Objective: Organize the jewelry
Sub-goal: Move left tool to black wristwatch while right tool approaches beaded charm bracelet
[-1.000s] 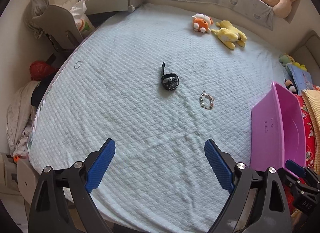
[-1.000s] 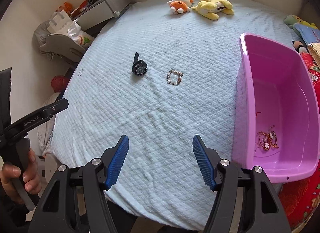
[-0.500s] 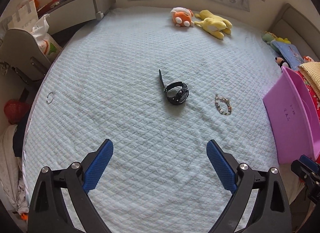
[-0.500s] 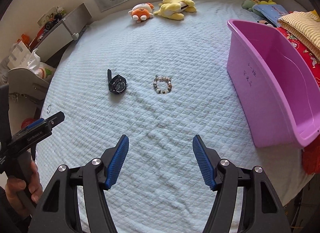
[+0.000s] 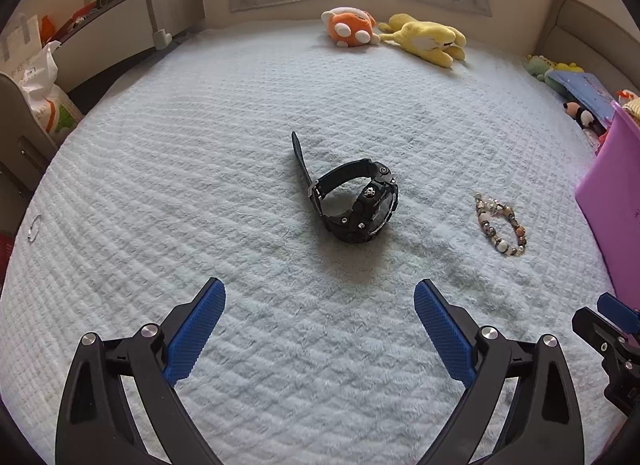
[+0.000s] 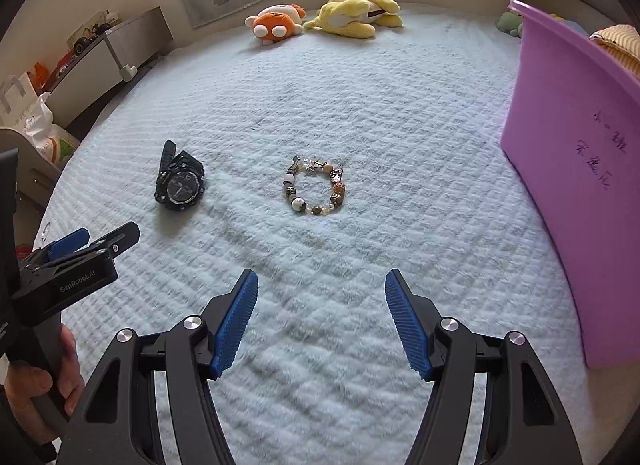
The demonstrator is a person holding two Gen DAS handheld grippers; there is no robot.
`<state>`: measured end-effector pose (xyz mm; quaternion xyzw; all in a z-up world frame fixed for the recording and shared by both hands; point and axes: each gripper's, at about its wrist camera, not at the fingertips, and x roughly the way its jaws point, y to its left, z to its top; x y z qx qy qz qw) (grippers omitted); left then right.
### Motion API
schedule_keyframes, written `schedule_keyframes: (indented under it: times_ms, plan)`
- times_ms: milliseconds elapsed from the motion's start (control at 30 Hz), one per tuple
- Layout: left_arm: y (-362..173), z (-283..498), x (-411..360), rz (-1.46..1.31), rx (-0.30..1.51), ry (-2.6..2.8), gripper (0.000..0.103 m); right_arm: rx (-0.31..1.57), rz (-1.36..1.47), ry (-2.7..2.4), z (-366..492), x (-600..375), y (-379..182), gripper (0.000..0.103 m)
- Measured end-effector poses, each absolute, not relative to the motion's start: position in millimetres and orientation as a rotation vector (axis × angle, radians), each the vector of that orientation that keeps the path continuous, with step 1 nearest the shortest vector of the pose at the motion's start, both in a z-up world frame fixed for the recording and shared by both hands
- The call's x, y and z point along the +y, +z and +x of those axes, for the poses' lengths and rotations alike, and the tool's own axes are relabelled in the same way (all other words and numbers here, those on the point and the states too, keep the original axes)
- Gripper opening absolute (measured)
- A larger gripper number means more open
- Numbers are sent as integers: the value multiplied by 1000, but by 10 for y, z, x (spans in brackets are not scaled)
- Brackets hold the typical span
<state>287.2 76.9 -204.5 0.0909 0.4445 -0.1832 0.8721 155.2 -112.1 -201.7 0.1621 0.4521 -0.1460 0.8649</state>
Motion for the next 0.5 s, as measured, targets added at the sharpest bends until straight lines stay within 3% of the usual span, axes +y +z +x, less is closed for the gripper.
schedule_keyframes:
  times_ms: [400,433,500]
  plan:
    - [-2462,3163,465,219,899,-390,94,952,290,-321,2196,-1288,-2506,64]
    - [-2490,3189,453,221,905,-390,94,951,285,-324,2233,-1290,-2523,71]
    - [-2544,3234,435,224,917,-389,94,946,270,-316,2298,-1282,-2554,74]
